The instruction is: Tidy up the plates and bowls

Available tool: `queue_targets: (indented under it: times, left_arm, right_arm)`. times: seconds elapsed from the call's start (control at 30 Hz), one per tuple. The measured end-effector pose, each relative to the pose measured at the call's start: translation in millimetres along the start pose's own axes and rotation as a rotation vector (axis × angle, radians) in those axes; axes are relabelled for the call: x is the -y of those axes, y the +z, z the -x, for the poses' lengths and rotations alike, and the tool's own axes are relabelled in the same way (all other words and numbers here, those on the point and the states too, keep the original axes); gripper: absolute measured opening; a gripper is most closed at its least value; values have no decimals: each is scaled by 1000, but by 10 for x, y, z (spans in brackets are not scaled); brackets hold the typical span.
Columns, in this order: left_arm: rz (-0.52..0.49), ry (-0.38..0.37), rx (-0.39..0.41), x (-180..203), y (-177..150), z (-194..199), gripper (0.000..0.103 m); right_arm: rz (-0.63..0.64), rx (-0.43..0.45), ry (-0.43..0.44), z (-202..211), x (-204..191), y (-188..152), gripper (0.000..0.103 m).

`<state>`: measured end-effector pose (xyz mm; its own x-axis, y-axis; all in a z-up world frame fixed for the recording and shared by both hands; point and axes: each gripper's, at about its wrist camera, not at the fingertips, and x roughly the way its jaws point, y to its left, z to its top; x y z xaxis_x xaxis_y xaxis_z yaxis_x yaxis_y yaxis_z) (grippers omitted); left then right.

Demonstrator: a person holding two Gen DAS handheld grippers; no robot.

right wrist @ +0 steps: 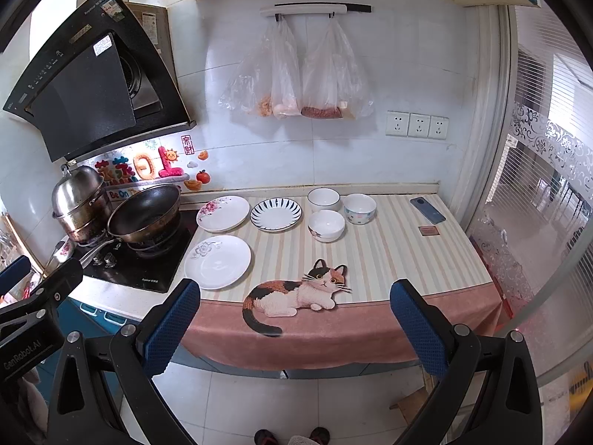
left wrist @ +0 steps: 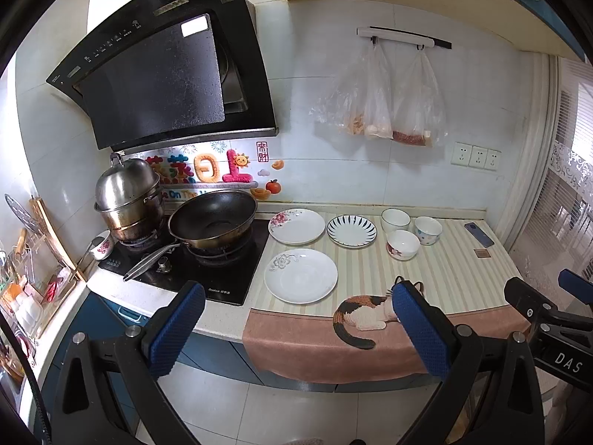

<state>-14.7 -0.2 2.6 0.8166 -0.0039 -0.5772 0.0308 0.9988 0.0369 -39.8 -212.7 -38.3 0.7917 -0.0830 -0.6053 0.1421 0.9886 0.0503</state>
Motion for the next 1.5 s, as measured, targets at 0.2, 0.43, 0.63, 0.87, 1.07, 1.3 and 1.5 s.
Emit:
queue_targets:
  times: [0.2,0.43,0.63,0.87,1.07,1.3,1.5]
  left_arm:
    - [1,-1,0,-9,-4,0,103]
    - [2,0,0,-19,-15,3,103]
    - [2,0,1,-24,-14,7,103]
    - [2,-1,2,-30,-12,4,103]
    - [-1,-3,-3,-32,-10,-1,103]
    - [-2,-12,-5,-47,9,-48,103]
    - [0,-13,-9,-142,-28,-224,103]
  right_arm:
    - [0,1,2,-5,21,4,103]
    - [-1,-2,5,-17,17,19,103]
    - [-1,-1,7,-22,30,36,103]
    - [-1,-2,11,-34,40,34,103]
    - [-3,-8,12,-48,39,28,103]
    - [-21,-10,9,-77,30,16,103]
    - [-70,-48,21,-328,-24,-40,103]
